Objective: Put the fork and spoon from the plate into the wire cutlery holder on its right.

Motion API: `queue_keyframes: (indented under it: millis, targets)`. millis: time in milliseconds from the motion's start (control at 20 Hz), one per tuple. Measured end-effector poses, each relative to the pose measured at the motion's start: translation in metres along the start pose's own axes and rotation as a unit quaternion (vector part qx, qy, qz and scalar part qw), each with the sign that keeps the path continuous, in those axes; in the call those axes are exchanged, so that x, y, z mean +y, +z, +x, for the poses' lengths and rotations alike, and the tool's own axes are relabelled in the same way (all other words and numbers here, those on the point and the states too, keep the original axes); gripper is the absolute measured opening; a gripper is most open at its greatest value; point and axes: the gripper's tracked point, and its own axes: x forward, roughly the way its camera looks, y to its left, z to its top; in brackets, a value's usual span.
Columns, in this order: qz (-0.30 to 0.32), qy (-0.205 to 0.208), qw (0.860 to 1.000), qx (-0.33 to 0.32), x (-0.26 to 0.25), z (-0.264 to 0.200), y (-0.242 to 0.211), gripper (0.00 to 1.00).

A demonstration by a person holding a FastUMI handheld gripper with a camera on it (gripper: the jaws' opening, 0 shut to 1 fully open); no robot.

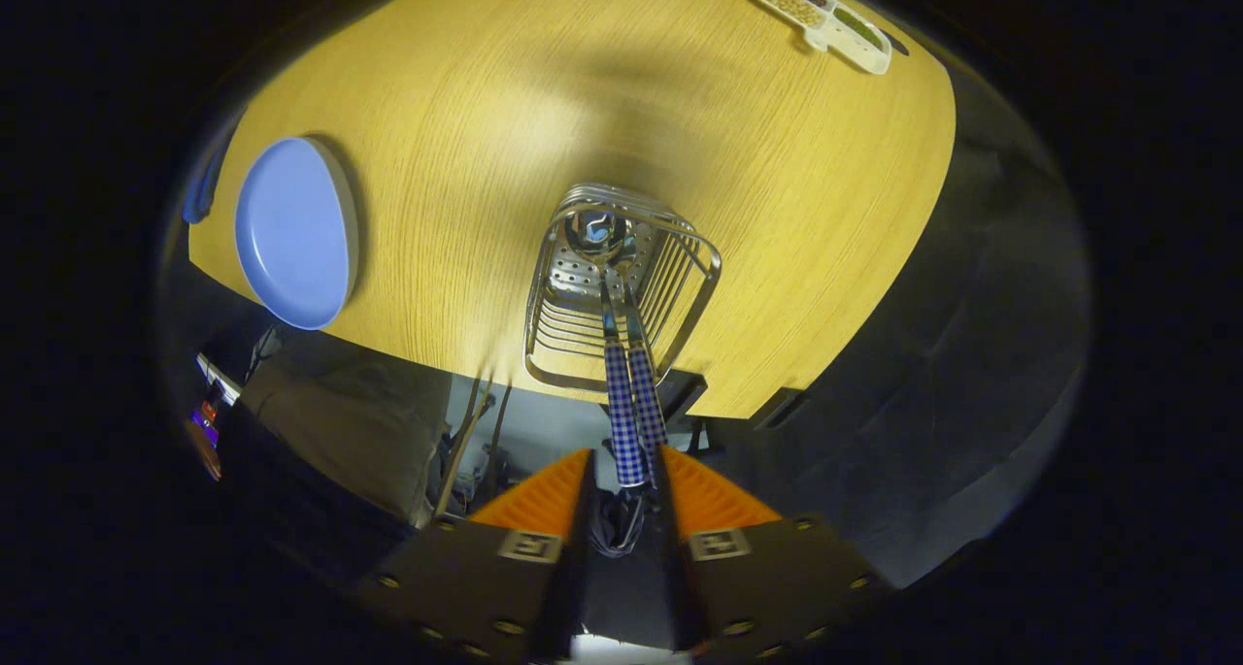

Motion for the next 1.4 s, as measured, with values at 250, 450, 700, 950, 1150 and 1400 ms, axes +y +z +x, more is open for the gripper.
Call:
queue_keyframes:
  millis: [250, 450, 700, 950, 1150, 1400]
  targets:
    - [0.030, 0.014, 0.988, -0.149, 0.030, -0.037, -0.014, 0.95]
    - [0.073, 0.007, 0.944, -0.323, 0.072, -0.064, -0.002, 0.95]
    - [0.131, -0.012, 0.800, -0.585, 0.128, -0.145, 0.023, 0.95]
    - [0.169, -0.055, 0.694, -0.698, 0.150, -0.190, 0.007, 0.95]
    - [0.177, -0.088, 0.617, -0.762, 0.151, -0.228, -0.004, 0.95]
    - [0.176, -0.113, 0.537, -0.817, 0.166, -0.249, -0.004, 0.94]
